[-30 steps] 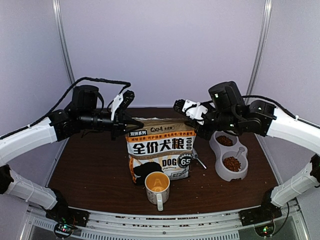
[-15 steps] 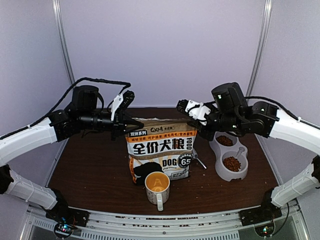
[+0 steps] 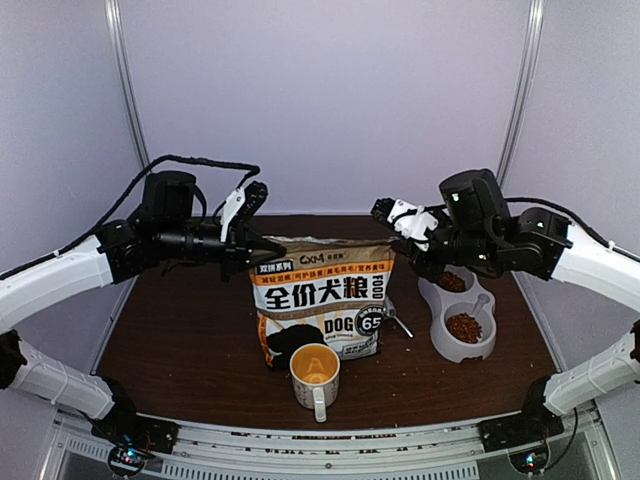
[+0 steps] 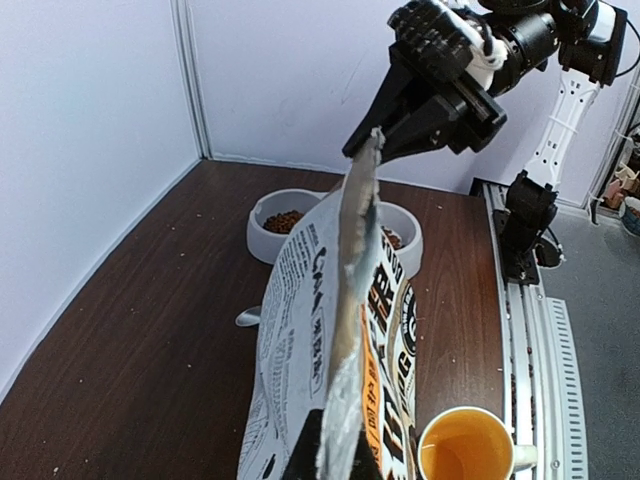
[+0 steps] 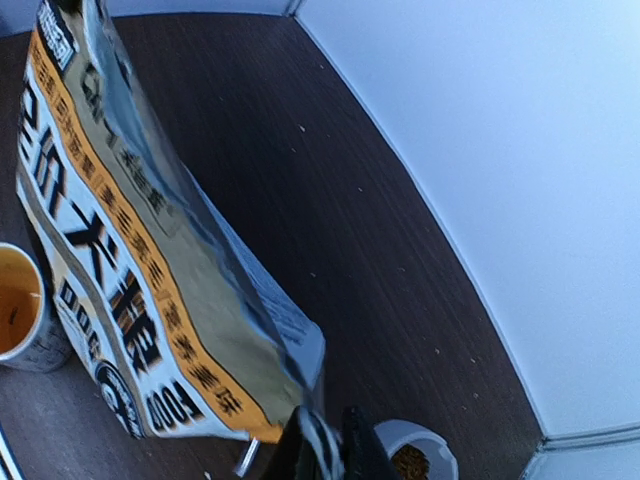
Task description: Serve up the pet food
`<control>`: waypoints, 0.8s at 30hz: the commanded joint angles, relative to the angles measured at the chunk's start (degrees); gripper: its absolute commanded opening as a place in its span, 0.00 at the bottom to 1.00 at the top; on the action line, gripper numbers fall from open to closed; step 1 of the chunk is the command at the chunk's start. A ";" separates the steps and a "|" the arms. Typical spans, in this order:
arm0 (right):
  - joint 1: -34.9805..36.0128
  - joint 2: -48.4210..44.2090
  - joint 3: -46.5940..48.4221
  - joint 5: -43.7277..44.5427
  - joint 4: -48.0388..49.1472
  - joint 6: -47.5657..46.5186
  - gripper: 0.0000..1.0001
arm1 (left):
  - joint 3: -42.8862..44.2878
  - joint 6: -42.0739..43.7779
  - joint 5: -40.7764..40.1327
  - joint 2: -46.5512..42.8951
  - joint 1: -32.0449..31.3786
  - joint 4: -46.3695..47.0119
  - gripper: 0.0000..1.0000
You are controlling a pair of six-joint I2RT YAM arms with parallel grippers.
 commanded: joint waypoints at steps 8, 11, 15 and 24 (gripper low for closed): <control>-4.40 -9.71 -2.07 6.63 -5.40 5.21 0.47 | 1.51 0.79 1.23 -4.50 1.55 -0.62 0.54; -4.40 -11.77 -2.42 4.16 -4.14 5.59 0.57 | 1.87 0.35 1.08 -5.92 1.55 -0.64 0.65; -4.28 -13.35 -2.56 1.08 -1.92 6.54 0.66 | 2.70 0.07 0.25 -7.87 1.55 -0.89 0.72; 1.25 -2.91 7.07 -5.39 -0.87 6.00 0.77 | 6.02 8.28 -5.90 -6.06 0.91 -11.28 0.78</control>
